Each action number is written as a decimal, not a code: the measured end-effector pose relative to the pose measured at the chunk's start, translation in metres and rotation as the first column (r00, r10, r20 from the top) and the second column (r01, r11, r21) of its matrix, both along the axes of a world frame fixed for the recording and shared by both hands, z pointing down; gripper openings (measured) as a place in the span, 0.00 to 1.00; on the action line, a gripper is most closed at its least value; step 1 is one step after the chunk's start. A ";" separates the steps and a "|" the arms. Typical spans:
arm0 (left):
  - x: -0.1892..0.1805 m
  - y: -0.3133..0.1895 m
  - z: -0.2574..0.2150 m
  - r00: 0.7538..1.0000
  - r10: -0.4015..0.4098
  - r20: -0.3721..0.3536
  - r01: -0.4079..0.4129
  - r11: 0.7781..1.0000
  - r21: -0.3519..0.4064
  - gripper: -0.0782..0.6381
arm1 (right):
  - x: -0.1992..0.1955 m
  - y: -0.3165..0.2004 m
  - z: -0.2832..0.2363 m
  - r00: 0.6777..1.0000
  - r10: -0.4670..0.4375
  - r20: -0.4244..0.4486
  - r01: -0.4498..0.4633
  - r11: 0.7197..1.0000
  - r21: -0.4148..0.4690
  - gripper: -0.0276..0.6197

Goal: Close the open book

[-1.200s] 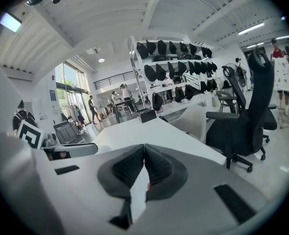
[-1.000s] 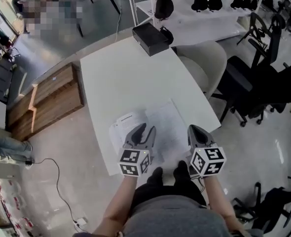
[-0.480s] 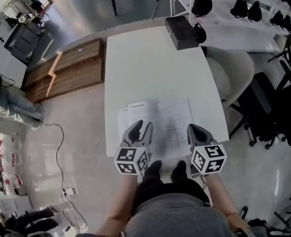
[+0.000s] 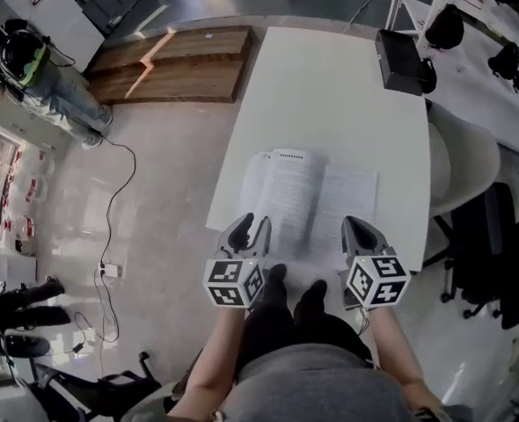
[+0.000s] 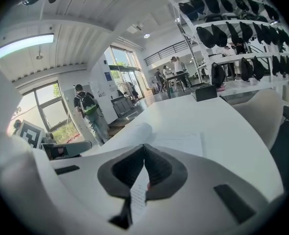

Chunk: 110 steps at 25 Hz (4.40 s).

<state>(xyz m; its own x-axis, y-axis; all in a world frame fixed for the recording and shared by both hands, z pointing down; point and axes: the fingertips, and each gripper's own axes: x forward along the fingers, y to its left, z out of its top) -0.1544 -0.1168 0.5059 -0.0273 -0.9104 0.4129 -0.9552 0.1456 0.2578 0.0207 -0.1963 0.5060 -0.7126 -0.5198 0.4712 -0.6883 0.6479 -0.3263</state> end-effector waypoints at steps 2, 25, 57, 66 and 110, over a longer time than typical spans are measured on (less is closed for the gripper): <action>-0.008 0.017 0.007 0.998 -0.068 -0.011 0.068 0.998 -0.019 0.30 | -0.006 0.006 0.003 0.999 -0.041 -0.005 0.041 0.999 -0.007 0.05; -0.046 0.100 0.092 0.862 -0.338 -0.377 0.298 0.941 -0.162 0.30 | -0.046 0.051 0.021 0.982 -0.157 -0.107 0.154 0.987 -0.032 0.05; -0.043 0.081 0.084 0.865 -0.266 -0.426 0.205 0.961 -0.184 0.14 | -0.047 0.050 0.024 0.984 -0.113 -0.140 0.109 0.993 -0.041 0.05; -0.037 0.070 0.044 0.910 -0.212 -0.356 0.197 0.977 -0.080 0.13 | -0.025 0.045 0.020 0.990 -0.059 -0.126 0.054 0.998 -0.042 0.05; 0.104 -0.014 -0.053 0.951 0.291 -0.101 -0.273 0.948 0.160 0.13 | 0.099 0.042 0.014 0.963 0.259 -0.079 -0.262 0.964 -0.040 0.05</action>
<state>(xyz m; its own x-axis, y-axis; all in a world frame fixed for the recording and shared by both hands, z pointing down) -0.0505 -0.1307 0.4531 0.2817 -0.9229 0.2625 -0.9118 -0.1723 0.3728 0.1196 -0.1546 0.5196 -0.5187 -0.6578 0.5461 -0.8541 0.4273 -0.2965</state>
